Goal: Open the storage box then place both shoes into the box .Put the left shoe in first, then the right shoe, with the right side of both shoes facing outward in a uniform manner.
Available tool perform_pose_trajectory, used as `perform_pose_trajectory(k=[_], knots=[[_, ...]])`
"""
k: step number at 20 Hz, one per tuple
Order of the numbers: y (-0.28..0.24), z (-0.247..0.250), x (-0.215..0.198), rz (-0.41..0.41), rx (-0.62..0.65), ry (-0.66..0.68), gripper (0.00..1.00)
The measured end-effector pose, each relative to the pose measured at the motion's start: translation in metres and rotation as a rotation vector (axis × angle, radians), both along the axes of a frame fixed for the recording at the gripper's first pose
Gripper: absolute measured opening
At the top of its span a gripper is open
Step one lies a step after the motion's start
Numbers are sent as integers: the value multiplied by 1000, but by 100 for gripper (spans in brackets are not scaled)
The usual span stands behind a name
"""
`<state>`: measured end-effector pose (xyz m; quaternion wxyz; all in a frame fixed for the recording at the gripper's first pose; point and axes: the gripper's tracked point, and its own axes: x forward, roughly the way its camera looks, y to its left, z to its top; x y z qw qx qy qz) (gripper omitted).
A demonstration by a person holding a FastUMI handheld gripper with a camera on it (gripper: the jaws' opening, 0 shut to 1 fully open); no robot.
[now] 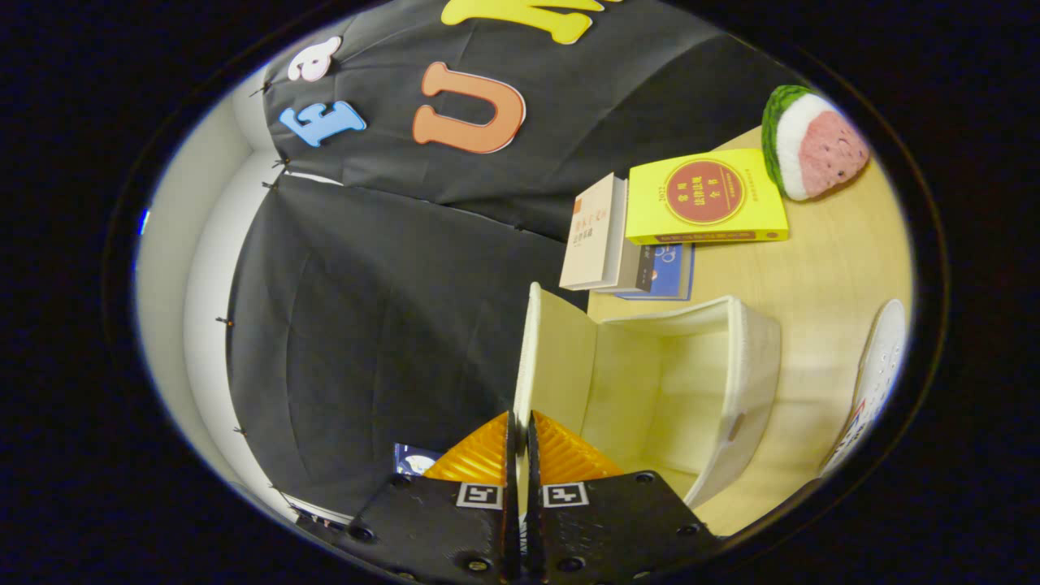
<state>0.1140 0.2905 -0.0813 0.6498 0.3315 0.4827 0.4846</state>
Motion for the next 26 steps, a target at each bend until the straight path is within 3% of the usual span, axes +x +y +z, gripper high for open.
perform_pose_trajectory(k=[6, 7, 8, 9, 16, 17, 22, 26], knots=[[72, 34, -13, 46, 34, -37, 7], [82, 35, -18, 60, 27, -37, 17], [94, 35, -21, 73, 21, -35, 17], [107, 37, -24, 79, 19, -38, 26], [165, 38, -35, 127, -24, -40, 64], [166, 34, -35, 130, -39, -46, 71], [127, -1, -18, 109, -180, -99, 85], [71, -23, -3, 45, -196, -9, 94]])
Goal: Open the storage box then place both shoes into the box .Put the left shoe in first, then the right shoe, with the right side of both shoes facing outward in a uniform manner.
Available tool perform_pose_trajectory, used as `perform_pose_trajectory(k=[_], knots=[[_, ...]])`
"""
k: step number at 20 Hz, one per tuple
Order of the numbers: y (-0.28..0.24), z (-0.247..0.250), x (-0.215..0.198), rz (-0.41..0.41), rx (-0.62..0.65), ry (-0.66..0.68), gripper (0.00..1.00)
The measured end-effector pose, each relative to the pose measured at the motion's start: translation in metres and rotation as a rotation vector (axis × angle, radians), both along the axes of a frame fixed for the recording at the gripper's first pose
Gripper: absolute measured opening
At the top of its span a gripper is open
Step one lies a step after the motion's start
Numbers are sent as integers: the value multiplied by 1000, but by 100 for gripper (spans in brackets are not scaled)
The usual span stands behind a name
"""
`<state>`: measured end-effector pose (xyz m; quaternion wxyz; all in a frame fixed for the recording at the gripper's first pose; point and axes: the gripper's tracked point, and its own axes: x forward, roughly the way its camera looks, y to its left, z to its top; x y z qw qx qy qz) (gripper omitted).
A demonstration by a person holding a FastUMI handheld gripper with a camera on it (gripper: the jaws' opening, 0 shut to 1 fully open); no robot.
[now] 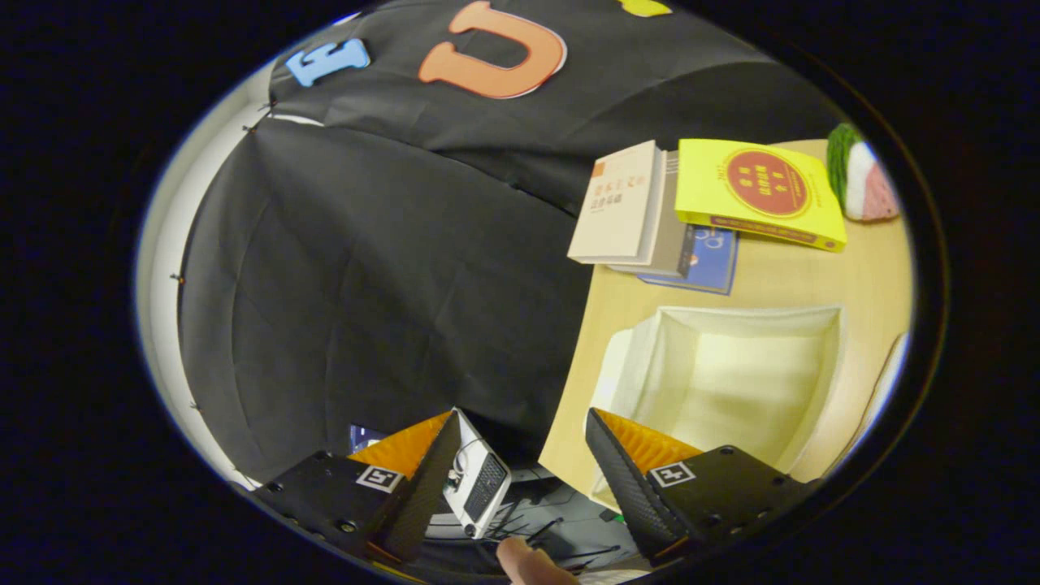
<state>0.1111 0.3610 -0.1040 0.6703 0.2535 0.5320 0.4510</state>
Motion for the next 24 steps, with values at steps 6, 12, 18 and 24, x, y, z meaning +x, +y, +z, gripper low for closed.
perform_pose_trajectory(k=[6, 12, 18, 24], knots=[[-122, -79, 39, -175, -241, -16, 94], [-223, -122, 45, -223, -383, -101, 94], [-301, -193, 39, -206, -645, -161, 95], [-332, -245, 35, -211, -758, -93, 88]])
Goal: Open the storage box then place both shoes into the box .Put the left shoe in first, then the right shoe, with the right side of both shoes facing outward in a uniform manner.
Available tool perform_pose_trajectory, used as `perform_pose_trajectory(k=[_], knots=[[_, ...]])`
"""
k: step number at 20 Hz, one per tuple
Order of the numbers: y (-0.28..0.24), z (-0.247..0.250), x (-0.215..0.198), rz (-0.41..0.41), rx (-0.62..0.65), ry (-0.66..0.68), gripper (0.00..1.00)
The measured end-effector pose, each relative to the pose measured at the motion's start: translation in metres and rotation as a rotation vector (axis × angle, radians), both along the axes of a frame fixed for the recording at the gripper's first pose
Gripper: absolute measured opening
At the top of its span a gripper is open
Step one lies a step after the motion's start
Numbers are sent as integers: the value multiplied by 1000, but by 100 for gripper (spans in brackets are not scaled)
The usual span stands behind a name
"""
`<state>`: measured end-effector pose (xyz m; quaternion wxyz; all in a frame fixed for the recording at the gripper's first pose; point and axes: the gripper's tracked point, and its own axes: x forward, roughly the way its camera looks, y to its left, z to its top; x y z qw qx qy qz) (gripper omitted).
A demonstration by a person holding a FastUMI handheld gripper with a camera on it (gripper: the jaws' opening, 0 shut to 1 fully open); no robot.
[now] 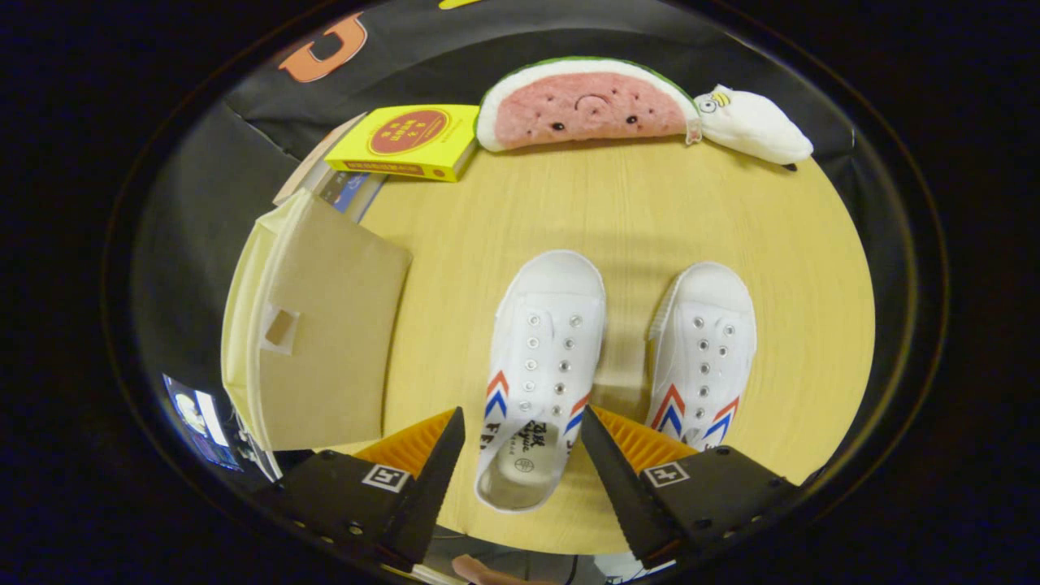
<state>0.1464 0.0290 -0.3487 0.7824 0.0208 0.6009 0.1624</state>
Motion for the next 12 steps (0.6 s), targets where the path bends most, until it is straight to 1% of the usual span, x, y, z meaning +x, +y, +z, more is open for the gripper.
perform_pose_trajectory(k=[2, 5, 7, 8, 10, 11, 12], knots=[[-8, -14, -3, 7, -37, 18, 83], [-19, -30, -12, 42, -87, 53, 77], [-29, -43, -8, 42, -148, 48, 64], [-30, -44, -9, 47, -154, 65, 58], [-19, -44, 1, 56, -125, 40, 45], [-16, -42, 4, 64, -124, 17, 32], [-15, -43, 9, 84, -130, -15, 31]])
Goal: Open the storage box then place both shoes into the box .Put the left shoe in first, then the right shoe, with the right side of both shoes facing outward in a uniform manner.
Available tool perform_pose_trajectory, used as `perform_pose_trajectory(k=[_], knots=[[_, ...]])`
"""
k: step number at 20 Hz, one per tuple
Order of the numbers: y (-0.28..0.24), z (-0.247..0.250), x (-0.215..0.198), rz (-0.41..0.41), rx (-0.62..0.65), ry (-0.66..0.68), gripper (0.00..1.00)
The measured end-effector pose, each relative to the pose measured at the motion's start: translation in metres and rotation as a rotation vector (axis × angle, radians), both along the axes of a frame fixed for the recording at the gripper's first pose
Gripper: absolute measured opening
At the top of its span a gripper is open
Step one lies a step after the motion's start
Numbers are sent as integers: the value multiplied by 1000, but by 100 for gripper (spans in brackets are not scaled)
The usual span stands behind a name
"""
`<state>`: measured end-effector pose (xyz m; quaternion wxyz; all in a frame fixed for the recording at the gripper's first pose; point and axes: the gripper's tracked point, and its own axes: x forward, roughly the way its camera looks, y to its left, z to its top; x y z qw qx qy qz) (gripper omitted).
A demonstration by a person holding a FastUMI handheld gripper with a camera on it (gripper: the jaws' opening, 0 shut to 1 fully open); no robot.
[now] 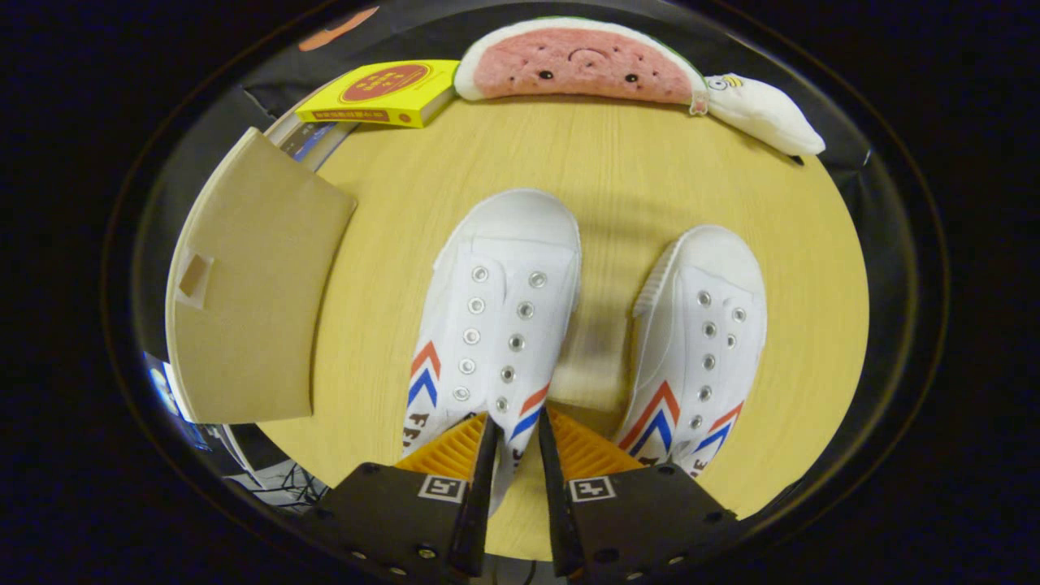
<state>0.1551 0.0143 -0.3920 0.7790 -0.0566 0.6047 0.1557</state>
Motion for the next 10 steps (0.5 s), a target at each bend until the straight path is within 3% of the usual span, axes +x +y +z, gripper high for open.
perform_pose_trajectory(k=[1, 5, 10], knots=[[4, 2, -4, 20, 7, 6, 34], [5, 0, -3, -59, 116, 30, 2], [5, 11, -25, -101, 320, 92, 1]])
